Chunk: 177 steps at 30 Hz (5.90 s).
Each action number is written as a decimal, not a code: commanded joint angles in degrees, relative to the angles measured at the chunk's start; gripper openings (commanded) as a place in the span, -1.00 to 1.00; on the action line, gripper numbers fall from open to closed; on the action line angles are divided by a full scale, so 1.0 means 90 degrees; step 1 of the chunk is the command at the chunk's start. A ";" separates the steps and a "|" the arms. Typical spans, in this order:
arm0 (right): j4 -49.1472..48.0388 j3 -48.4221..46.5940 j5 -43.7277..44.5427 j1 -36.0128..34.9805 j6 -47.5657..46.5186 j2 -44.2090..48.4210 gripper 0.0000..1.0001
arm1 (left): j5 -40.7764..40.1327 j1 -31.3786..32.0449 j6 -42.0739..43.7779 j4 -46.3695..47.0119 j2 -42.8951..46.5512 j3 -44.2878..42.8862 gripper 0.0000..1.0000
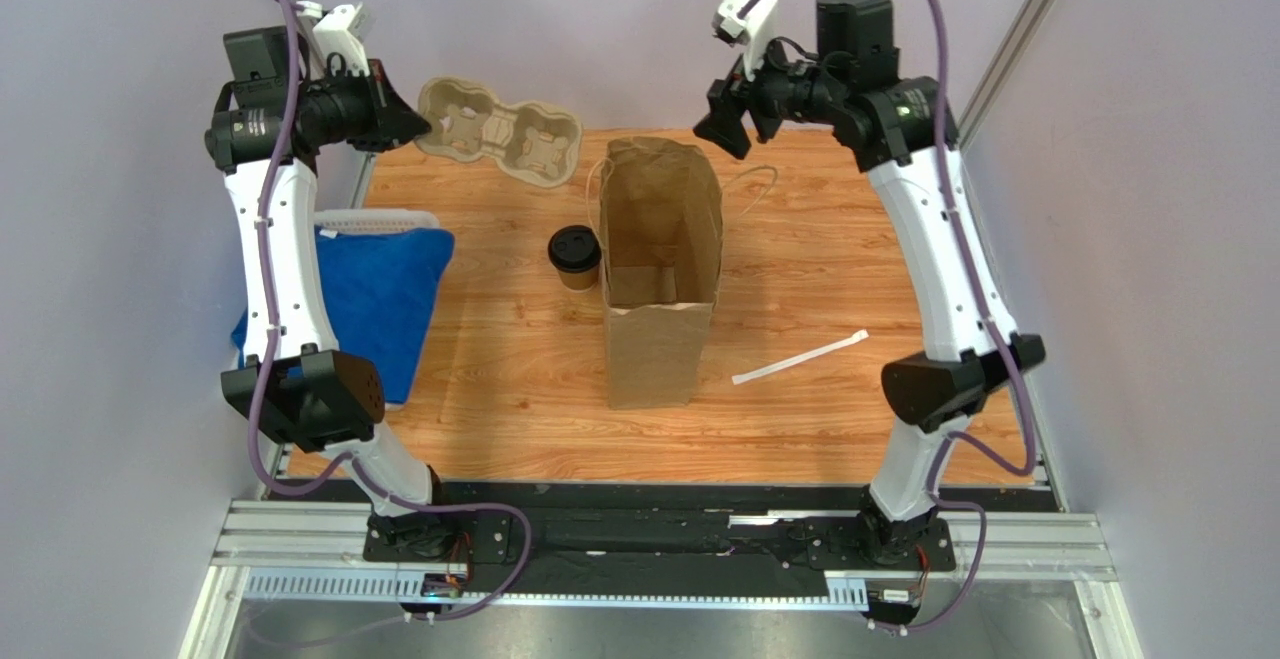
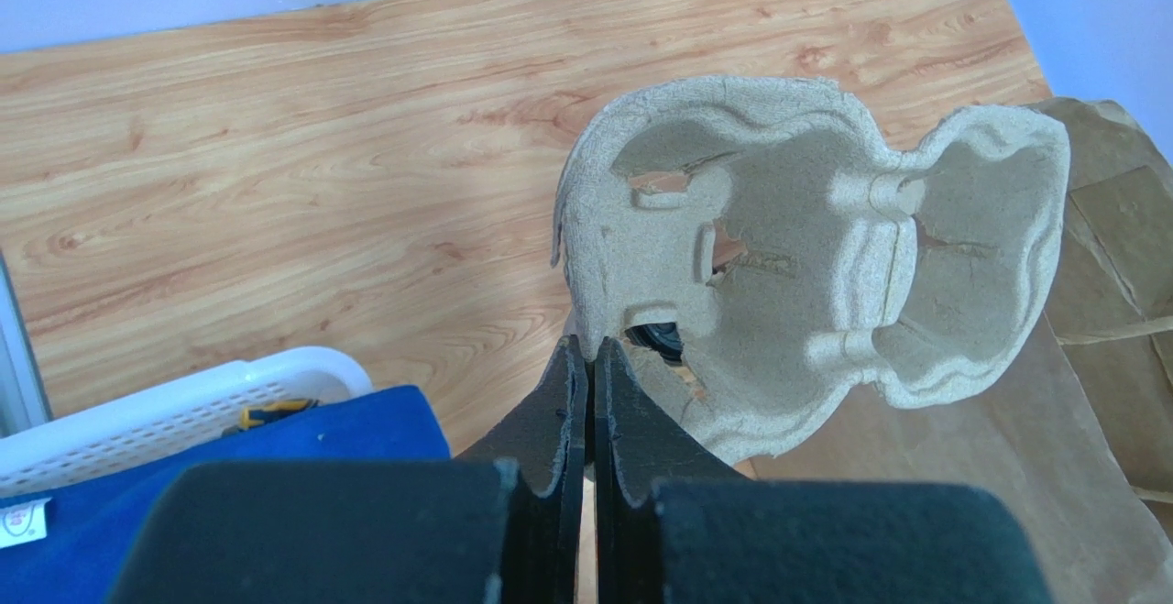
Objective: Pack the takeout coffee
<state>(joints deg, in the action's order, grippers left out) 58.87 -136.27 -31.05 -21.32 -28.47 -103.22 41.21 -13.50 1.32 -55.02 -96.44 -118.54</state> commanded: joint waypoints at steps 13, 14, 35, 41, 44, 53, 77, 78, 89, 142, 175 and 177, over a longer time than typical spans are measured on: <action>-0.1180 -0.0055 0.0002 -0.0404 -0.1328 -0.1441 0.27 | 0.0206 -0.0463 -0.0147 0.0421 0.0706 0.0487 -1.00; -0.1180 -0.0026 0.0099 -0.0424 -0.1377 -0.1480 0.23 | 0.0206 -0.0444 -0.0021 0.0401 0.0706 0.0437 -1.00; -0.0878 0.0238 0.0647 -0.0717 -0.1642 -0.0847 -1.00 | 0.0030 0.0581 0.0939 0.0760 0.0872 -0.1956 -1.00; -0.0624 0.0824 0.0872 -0.1000 -0.1661 -0.0299 -1.00 | -0.0213 0.2190 0.2088 0.1221 0.1623 -0.1605 -1.00; -0.0497 0.0883 0.0920 -0.1107 -0.1544 -0.0192 -1.00 | -0.0914 0.3459 0.3579 0.0550 0.1916 -0.1176 -1.00; -0.0360 0.1116 0.1067 -0.1186 -0.1251 0.0091 -1.00 | -0.1180 0.4048 0.4619 0.0538 0.2874 0.0027 -1.00; -0.0399 0.1342 0.1018 -0.1293 -0.1007 0.0599 -1.00 | -0.4801 0.7202 0.6639 -0.0038 0.2279 0.0279 -1.00; -0.0399 0.1352 0.1008 -0.1303 -0.0987 0.0658 -1.00 | -0.4949 0.7299 0.6824 -0.0029 0.2249 0.0329 -1.00; -0.0467 0.1703 0.1008 -0.1556 -0.0792 0.0961 -1.00 | -0.5312 0.7759 0.6524 -0.0321 0.1723 0.0847 -1.00; -0.0721 0.3051 0.0208 -0.1420 -0.0987 0.1576 -1.00 | -0.3301 0.7154 0.5029 -0.0985 0.0890 0.1697 -0.07; -0.0496 0.3822 0.1252 -0.0336 -0.0236 0.1947 -1.00 | -0.2342 0.2789 -0.0107 0.0808 0.0257 0.1392 0.98; -0.0458 0.3832 0.1301 -0.0326 -0.0187 0.1986 -1.00 | -0.2343 0.2789 -0.0400 0.0870 -0.0045 0.1589 0.98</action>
<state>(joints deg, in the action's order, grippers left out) 55.02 -102.21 -21.76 -24.80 -33.19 -88.27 20.73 11.49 5.06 -53.17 -97.43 -106.72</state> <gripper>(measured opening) 0.006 0.987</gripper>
